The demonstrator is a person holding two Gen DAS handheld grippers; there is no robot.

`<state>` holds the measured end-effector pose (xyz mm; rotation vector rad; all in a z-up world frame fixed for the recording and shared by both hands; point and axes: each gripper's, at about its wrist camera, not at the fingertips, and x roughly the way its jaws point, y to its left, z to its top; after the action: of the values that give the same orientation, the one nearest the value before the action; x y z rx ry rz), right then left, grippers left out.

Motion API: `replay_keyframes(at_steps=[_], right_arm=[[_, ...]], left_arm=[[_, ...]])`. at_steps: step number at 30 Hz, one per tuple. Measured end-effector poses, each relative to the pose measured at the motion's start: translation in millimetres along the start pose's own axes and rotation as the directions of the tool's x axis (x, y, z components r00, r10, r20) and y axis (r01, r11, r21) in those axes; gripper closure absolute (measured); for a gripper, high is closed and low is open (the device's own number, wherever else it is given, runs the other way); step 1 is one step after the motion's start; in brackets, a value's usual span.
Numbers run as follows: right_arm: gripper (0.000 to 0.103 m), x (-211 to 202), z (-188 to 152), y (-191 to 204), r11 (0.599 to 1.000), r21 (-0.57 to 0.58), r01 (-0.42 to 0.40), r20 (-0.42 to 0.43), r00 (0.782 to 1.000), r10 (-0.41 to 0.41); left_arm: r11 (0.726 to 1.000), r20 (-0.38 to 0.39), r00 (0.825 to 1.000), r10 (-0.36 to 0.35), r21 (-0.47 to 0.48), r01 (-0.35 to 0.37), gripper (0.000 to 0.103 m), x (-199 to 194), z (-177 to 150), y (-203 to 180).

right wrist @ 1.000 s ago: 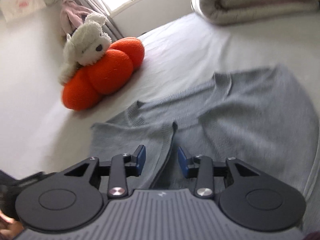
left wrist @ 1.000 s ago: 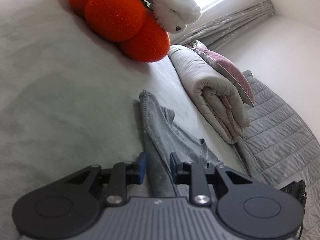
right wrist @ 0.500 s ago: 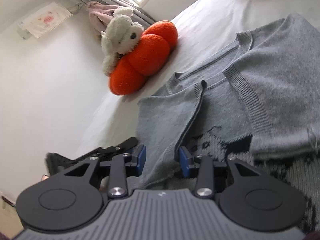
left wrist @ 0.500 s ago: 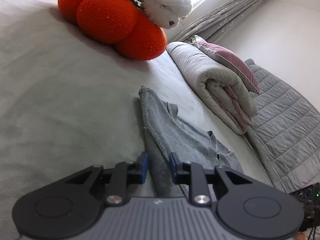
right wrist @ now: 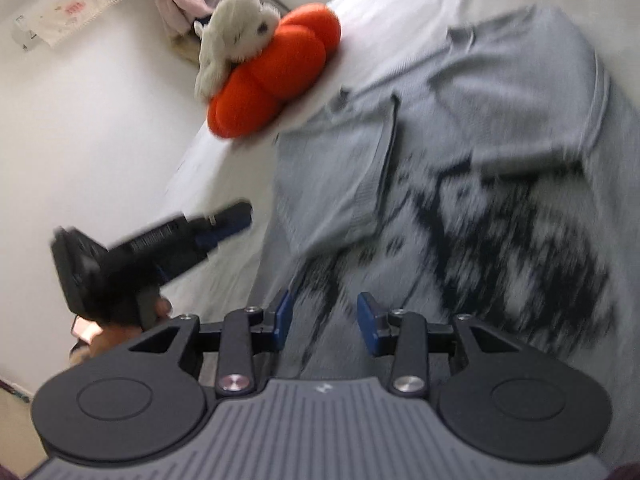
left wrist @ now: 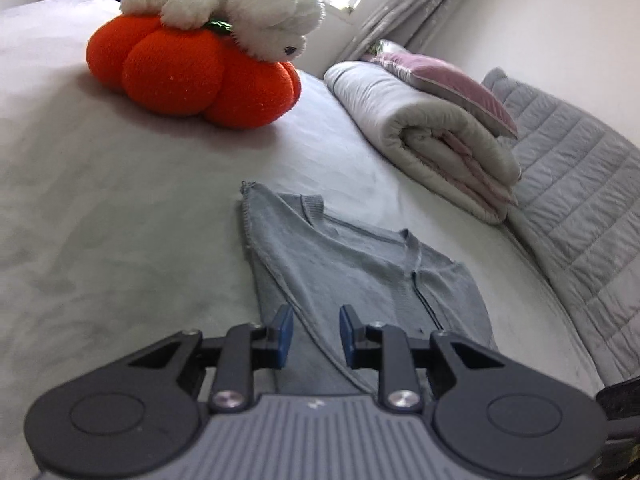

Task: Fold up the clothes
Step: 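Lower the folded collar onto the sweater and open both tools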

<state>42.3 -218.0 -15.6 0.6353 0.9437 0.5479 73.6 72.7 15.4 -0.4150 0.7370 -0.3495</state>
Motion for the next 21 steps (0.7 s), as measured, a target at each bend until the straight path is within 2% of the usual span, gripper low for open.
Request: replay_keyframes(at_steps=[5, 11, 16, 19, 21], right_arm=[[0.062, 10, -25, 7, 0.993, 0.097, -0.062, -0.062, 0.996, 0.068], [0.062, 19, -46, 18, 0.98, 0.173, -0.099, -0.118, 0.986, 0.12], [0.062, 22, -65, 26, 0.972, 0.198, -0.126, -0.16, 0.974, 0.159], [0.062, 25, -82, 28, 0.971, 0.205, -0.124, -0.226, 0.959, 0.171], [0.067, 24, -94, 30, 0.974, 0.193, -0.12, -0.259, 0.951, 0.168]], left_arm=[[1.0, -0.048, 0.999, 0.009, 0.016, -0.008, 0.079, -42, -6, -12], [0.996, -0.137, 0.991, -0.006, -0.084, -0.006, 0.08, -67, -36, -10], [0.991, -0.173, 0.984, -0.037, -0.134, 0.014, 0.08, -80, -70, -16], [0.988, -0.19, 0.979, -0.076, -0.149, 0.048, 0.079, -81, -86, -21], [0.987, -0.204, 0.975, -0.093, -0.151, 0.062, 0.079, -79, -94, -25]])
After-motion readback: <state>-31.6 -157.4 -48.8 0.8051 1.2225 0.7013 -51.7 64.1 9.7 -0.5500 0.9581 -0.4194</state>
